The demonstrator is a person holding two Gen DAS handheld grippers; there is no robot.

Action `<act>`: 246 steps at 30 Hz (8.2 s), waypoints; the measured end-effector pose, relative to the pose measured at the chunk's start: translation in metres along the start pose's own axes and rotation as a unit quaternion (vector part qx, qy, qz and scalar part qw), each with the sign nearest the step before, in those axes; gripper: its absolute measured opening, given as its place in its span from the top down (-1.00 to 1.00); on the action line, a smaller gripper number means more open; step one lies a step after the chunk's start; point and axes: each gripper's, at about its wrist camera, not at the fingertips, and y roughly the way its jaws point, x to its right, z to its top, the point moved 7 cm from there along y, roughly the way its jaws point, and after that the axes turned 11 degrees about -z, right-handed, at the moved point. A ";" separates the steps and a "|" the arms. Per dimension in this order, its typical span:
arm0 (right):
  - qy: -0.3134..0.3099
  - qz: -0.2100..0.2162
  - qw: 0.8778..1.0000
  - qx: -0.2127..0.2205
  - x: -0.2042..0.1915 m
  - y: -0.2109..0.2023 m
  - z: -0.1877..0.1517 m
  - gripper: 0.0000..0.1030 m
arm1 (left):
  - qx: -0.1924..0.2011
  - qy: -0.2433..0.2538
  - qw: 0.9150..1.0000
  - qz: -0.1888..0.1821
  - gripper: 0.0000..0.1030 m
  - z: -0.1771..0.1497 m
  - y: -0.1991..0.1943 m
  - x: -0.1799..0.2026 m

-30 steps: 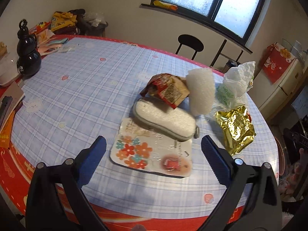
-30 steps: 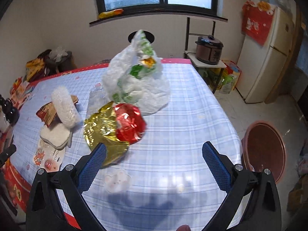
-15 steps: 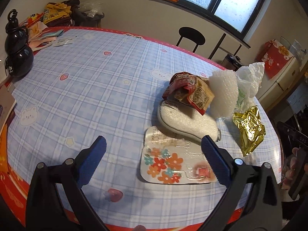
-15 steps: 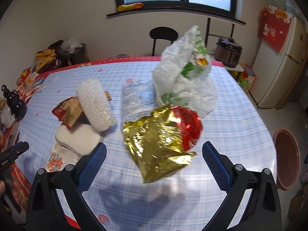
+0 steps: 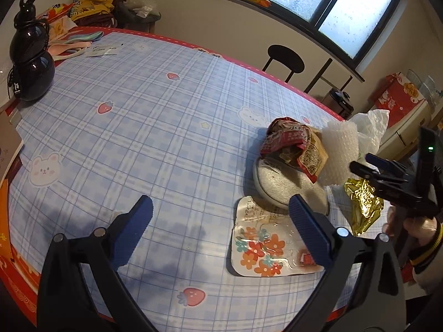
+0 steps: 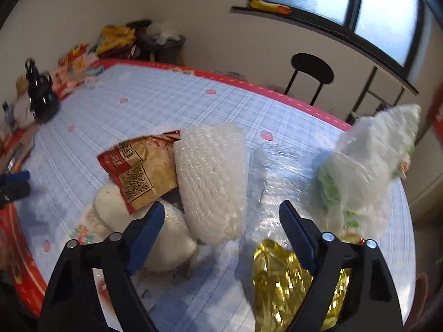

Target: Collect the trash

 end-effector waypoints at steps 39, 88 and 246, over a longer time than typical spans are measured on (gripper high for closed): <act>0.157 0.013 0.987 -0.019 0.067 -0.069 -0.068 0.37 | -0.045 0.070 0.995 -0.053 -0.88 0.068 0.125 0.095; 0.133 0.083 0.987 0.048 0.096 -0.131 -0.068 0.37 | 0.069 0.022 0.994 0.076 -0.56 0.021 -0.035 0.144; 0.243 0.078 0.967 -0.017 0.107 -0.069 -0.116 0.46 | -0.092 -0.003 0.994 0.057 -0.89 -0.089 0.044 0.081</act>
